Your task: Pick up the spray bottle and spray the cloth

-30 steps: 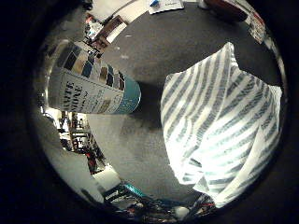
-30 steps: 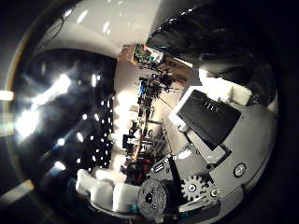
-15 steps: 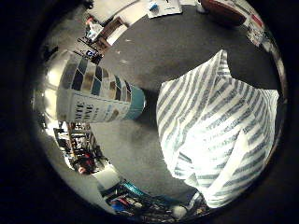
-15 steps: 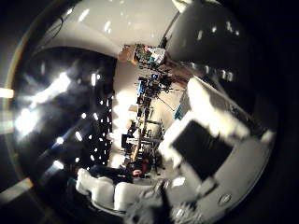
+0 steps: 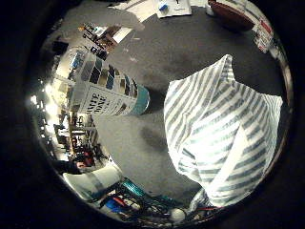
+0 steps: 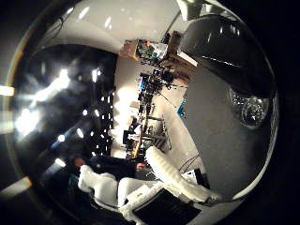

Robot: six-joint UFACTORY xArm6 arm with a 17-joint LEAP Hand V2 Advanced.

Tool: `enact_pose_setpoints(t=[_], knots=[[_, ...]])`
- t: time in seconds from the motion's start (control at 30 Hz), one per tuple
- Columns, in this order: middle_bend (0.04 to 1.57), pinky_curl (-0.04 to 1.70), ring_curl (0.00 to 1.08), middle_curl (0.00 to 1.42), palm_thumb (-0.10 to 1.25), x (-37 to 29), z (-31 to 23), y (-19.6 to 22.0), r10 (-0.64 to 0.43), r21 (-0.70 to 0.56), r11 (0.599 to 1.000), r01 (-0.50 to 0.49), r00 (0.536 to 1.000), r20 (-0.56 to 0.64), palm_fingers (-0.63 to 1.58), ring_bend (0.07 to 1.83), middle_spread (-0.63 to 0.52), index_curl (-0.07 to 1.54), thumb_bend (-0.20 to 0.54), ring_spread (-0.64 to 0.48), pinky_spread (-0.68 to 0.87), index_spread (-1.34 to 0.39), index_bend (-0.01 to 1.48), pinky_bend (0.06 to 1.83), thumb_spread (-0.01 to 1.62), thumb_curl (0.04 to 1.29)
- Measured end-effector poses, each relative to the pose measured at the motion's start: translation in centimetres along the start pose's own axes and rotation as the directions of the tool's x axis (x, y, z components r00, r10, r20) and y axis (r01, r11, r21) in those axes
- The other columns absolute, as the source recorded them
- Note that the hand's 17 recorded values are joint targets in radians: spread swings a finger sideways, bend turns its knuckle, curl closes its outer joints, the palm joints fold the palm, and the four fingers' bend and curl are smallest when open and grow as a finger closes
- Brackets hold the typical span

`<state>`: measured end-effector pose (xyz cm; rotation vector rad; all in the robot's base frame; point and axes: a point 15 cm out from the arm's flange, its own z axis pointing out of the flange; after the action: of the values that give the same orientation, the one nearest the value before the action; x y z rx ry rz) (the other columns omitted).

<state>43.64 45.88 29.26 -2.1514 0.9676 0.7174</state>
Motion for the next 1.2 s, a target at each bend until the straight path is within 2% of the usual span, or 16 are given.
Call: enact_pose_setpoints(t=[0.3,0.47,0.73,1.0,1.2], knots=[[0.19,0.23,0.24,0.35,0.48,-0.1,-2.8,-1.1,-0.002,0.035,0.999,0.002,1.0,-0.016,0.15,0.38,-0.07,0.37,-0.031,0.23,0.63,-0.37,0.18,0.96,0.95,0.38],[0.18,0.21,0.25,0.33,0.48,0.1,-5.4,-1.7,-0.008,0.044,0.999,0.011,0.998,-0.069,0.14,0.37,-0.06,0.35,-0.031,0.24,0.64,-0.35,0.17,0.97,0.95,0.37],[0.18,0.19,0.25,0.32,0.47,-0.3,-8.1,-0.6,0.019,0.016,1.0,-0.018,0.997,-0.069,0.1,0.34,-0.02,0.33,-0.031,0.26,0.65,-0.33,0.17,0.99,0.95,0.37],[0.18,0.17,0.26,0.32,0.47,-1.4,-12.8,0.8,0.052,0.01,0.999,-0.051,0.981,-0.188,0.06,0.34,0.01,0.32,-0.031,0.28,0.65,-0.3,0.17,0.99,0.95,0.37],[0.18,0.17,0.26,0.31,0.48,-0.3,-17.6,1.7,0.102,0.045,0.995,-0.092,0.944,-0.315,0.05,0.34,0.01,0.32,-0.031,0.28,0.65,-0.3,0.17,0.98,0.95,0.37]])
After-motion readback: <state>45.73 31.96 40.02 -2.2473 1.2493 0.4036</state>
